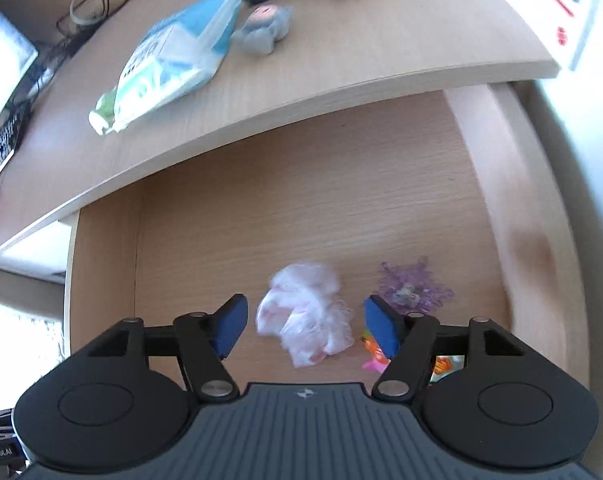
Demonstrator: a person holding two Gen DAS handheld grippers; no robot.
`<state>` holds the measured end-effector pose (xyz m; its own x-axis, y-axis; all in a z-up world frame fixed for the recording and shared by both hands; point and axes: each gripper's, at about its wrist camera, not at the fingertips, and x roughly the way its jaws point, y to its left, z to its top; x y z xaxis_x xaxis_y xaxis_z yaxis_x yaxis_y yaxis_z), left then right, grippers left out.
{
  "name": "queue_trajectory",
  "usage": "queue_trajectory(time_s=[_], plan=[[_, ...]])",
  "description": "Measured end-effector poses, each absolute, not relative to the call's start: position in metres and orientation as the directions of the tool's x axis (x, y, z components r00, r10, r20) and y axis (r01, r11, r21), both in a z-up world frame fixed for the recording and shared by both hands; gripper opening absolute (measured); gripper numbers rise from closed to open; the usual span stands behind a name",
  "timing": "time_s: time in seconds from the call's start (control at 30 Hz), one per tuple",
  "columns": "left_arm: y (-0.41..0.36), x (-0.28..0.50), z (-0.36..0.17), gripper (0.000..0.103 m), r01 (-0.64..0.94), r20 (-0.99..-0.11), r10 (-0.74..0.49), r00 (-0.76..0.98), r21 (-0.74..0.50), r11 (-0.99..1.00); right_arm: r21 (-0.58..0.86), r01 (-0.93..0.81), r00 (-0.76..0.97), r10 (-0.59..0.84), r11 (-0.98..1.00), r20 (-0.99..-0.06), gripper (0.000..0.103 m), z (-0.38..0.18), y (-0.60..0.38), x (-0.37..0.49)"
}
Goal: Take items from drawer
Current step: 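Close the right tool on the pink pig figure while the left tool holds the yellow toy, then place the yellow toy on the desktop with the left tool while the right tool lifts the pink pig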
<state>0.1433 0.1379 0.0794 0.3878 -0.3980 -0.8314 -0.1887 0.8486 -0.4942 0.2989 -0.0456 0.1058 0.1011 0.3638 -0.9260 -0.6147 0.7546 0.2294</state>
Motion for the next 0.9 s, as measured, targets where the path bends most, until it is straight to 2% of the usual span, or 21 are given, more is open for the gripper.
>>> queue_trajectory(time_s=[0.2,0.4,0.43,0.53,0.6,0.83,0.9], plan=[[0.12,0.154,0.08,0.043,-0.147,-0.836,-0.414,0.359,-0.489,0.86,-0.103,-0.772,0.267,0.172,0.628,-0.948,0.066,0.074,-0.04,0.302],[0.112,0.156,0.08,0.043,-0.136,-0.849,-0.404,0.341,-0.469,0.873,-0.145,-0.796,0.27,0.131,0.587,-0.954,0.066,0.052,-0.039,0.302],[0.111,0.157,0.079,0.043,-0.135,-0.851,-0.403,0.338,-0.467,0.874,-0.157,-0.806,0.276,0.129,0.571,-0.952,0.065,0.052,-0.036,0.301],[0.104,0.16,0.078,0.043,-0.115,-0.859,-0.4,0.32,-0.454,0.883,-0.176,-0.832,0.291,0.145,0.526,-0.946,0.043,0.06,-0.031,0.293],[0.097,0.162,0.079,0.043,-0.08,-0.866,-0.395,0.306,-0.437,0.896,-0.142,-0.827,0.285,0.189,0.544,-0.94,0.043,0.072,-0.032,0.29],[0.082,0.17,0.084,0.043,-0.007,-0.869,-0.402,0.288,-0.422,0.907,0.131,-0.759,0.195,0.414,0.637,-0.889,0.042,0.13,-0.053,0.286],[0.08,0.174,0.088,0.043,0.004,-0.867,-0.401,0.295,-0.418,0.908,0.148,-0.756,0.207,0.447,0.638,-0.87,0.043,0.137,-0.056,0.28]])
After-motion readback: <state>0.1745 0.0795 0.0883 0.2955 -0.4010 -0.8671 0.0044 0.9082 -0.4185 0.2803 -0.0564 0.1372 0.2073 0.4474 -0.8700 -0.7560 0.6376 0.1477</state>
